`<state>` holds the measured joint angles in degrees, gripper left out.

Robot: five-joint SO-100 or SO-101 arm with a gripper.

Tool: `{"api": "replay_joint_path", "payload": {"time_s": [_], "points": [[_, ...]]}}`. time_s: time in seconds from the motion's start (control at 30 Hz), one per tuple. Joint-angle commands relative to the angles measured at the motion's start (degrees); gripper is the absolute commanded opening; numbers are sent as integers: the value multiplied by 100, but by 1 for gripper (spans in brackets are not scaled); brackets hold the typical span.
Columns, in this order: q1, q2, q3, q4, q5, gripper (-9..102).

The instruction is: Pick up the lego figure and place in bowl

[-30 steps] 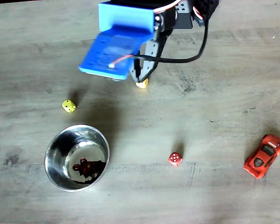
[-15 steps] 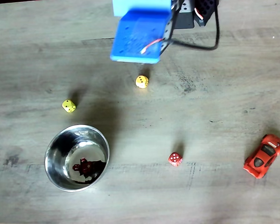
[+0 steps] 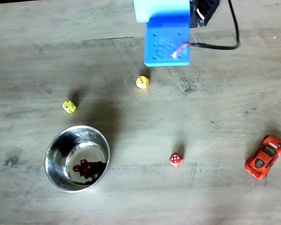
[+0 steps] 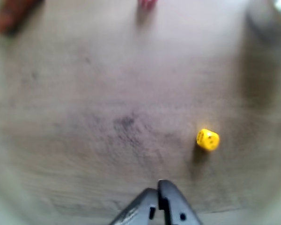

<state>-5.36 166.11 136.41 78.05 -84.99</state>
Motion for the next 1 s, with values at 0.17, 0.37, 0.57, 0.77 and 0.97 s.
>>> {"api": "replay_joint_path", "payload": {"time_s": [0.17, 0.37, 0.57, 0.77, 0.97], "points": [[0, 773, 817, -26, -220, -1], [0, 1178, 1248, -35, -220, -1], [9, 1468, 1705, -35, -220, -1], [-9, 1837, 2136, -44, -220, -1], [-9, 1951, 2382, -44, -220, -1]]}}
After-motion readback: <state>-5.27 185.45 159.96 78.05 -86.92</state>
